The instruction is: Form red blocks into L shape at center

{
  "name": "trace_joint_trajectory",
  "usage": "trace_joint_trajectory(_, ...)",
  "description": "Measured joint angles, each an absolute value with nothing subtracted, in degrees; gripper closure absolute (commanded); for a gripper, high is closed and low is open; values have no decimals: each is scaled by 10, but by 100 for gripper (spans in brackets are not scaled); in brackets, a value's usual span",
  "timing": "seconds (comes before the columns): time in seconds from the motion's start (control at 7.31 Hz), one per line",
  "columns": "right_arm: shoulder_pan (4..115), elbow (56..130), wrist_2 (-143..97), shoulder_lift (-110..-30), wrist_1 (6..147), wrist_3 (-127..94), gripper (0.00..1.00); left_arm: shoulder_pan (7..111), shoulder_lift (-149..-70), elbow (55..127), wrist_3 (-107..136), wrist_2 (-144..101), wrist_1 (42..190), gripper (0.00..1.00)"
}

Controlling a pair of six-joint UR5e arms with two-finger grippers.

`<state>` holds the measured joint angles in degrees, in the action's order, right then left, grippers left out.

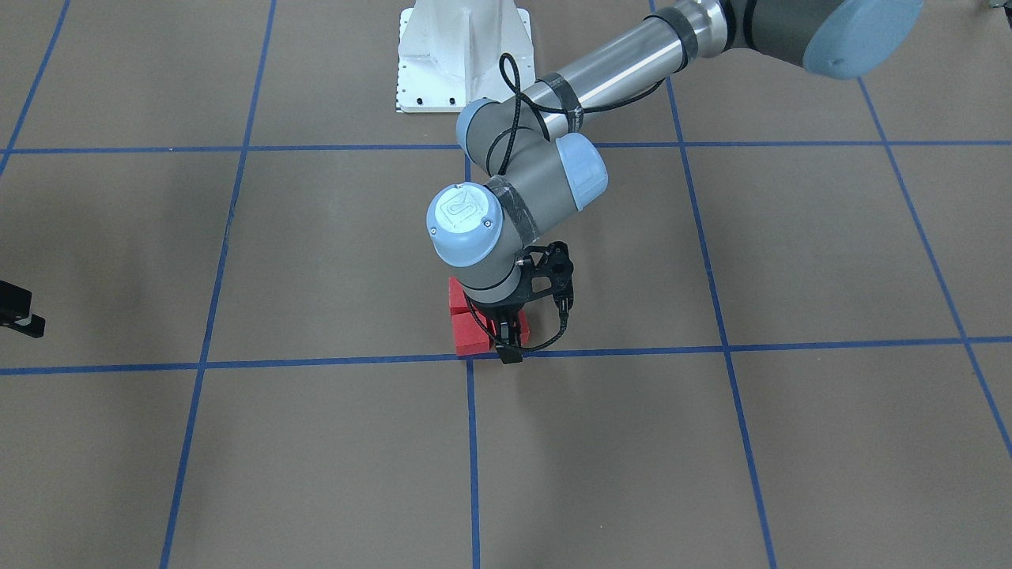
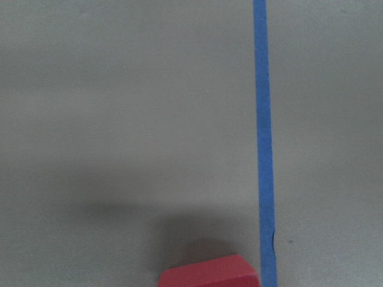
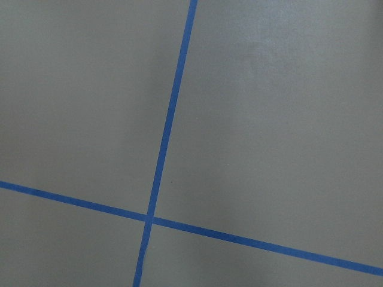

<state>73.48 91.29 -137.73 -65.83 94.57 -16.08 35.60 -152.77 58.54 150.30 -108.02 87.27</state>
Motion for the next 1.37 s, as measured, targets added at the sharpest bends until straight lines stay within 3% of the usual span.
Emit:
trace_joint_trajectory(0.68,735,914,-1378,-657,946,-161,1,355,-1527,595,1503,-1081,867,0)
trace_joint_trajectory(1.23,734,914,-1379,-654,946,-164,1,362,-1504,676,1426,-1081,819,0)
trace_joint_trajectory(1.37,733,914,-1379,-653,946,-164,1,363,-1482,709,1409,-1081,807,14)
